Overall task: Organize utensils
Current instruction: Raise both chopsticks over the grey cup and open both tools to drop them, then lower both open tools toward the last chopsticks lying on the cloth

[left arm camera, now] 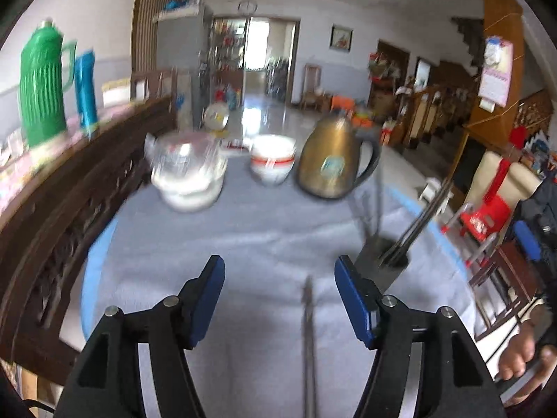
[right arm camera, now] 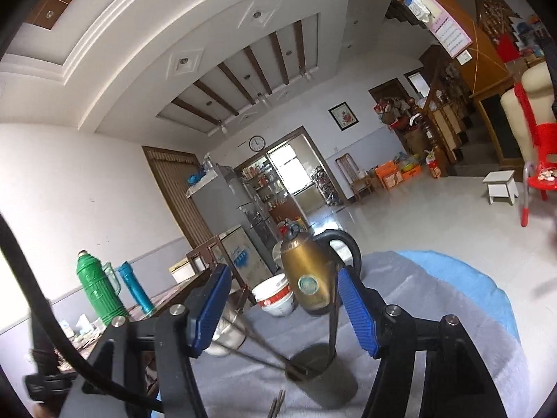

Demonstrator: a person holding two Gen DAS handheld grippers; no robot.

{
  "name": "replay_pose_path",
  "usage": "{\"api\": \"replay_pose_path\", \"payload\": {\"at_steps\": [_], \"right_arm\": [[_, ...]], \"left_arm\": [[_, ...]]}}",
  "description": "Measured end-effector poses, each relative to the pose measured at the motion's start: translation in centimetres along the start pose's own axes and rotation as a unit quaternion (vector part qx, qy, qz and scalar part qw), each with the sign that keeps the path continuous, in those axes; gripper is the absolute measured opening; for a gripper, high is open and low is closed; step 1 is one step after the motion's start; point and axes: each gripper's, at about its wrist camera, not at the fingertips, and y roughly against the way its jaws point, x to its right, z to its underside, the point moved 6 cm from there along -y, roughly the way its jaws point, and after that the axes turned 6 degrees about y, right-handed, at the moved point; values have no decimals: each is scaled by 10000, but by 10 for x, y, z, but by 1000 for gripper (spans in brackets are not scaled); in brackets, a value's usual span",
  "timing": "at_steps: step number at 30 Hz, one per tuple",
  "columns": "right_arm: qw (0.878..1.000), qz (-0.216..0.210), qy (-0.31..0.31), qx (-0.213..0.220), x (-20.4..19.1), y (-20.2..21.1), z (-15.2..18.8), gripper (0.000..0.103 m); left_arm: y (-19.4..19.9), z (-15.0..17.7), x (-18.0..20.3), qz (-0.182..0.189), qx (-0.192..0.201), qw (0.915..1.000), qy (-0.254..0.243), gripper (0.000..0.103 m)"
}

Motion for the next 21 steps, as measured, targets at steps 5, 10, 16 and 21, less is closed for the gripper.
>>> {"api": "replay_pose_path", "payload": {"at_steps": [5, 10, 16, 21], "right_arm": [[9974, 116, 310, -642, 0, -2, 52, 66], [9915, 212, 197, -1268, 13, -16, 103, 58], [9853, 173, 233, -1683, 16, -28, 142, 50], [9791, 116, 136, -2028, 25, -45, 169, 49]], "left_arm": [[-40, 51, -23, -152, -791, 9967, 49, 66], [-63, 91, -17, -149, -1291, 9914, -137, 66], [-86, 101, -8, -115, -1495, 9884, -248, 66], [-105, 111, -7, -131, -1719, 9846, -299, 66]]}}
